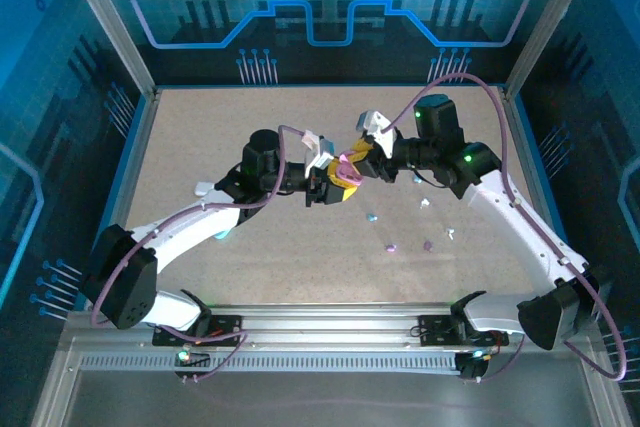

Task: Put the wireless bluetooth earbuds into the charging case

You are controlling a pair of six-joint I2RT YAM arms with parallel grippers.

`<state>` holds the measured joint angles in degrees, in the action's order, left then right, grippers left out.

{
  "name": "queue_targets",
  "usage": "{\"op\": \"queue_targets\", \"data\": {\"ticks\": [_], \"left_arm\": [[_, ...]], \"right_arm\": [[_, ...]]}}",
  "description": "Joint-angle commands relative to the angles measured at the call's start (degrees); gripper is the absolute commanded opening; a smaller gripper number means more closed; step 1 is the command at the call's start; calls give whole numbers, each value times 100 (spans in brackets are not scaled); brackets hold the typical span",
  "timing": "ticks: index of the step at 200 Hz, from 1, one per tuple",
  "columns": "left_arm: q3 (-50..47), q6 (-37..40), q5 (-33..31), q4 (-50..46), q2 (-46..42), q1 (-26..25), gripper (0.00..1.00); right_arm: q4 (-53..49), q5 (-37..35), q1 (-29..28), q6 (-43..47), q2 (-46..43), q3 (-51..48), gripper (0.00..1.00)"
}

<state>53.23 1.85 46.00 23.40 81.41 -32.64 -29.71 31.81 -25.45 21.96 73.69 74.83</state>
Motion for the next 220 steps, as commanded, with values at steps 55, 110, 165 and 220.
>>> {"op": "queue_targets", "data": {"ticks": [55, 110, 165, 220], "left_arm": [[-412, 82, -672, 977, -202, -45, 31], [-945, 90, -1292, 1711, -441, -41, 30], [-1419, -44, -1625, 2043, -742, -41, 30], [-1557, 17, -1733, 2053, -889, -42, 30]], "right_arm": [[-102, -913, 297, -2703, -274, 913, 62], [-1323, -1855, 1344, -4647, -640, 586, 62], [-2084, -1764, 1558, -5675, -495, -1195, 50], [-2006, -1778, 1172, -5910, 7, -2588, 46]]}}
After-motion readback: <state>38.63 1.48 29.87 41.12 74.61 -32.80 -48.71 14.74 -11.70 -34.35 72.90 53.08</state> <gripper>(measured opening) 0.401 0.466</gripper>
